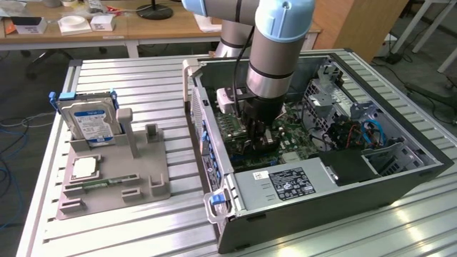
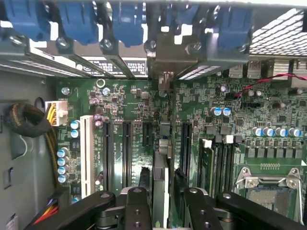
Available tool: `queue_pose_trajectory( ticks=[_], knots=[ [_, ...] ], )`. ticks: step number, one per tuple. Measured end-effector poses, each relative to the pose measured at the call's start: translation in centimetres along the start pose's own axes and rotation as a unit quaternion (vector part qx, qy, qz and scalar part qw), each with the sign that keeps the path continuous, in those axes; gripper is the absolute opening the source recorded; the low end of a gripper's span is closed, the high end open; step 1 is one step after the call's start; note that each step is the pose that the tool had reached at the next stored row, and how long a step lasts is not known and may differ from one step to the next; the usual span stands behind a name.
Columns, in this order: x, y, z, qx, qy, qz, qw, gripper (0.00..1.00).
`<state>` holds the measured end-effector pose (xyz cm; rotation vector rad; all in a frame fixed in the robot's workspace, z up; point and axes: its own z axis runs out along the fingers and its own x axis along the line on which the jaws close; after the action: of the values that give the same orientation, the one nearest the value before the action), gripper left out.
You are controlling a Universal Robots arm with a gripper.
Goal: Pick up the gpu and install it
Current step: 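Insert the gpu into the slot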
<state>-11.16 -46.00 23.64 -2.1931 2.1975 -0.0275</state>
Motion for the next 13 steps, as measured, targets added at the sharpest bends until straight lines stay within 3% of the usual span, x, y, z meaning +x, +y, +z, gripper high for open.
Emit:
queue_pose_trajectory(
  ticks=[13],
  knots=[
    [0.0, -0.10, -2.43, 0.0001, 0.0001, 0.000, 1.0000, 0.33]
  ],
)
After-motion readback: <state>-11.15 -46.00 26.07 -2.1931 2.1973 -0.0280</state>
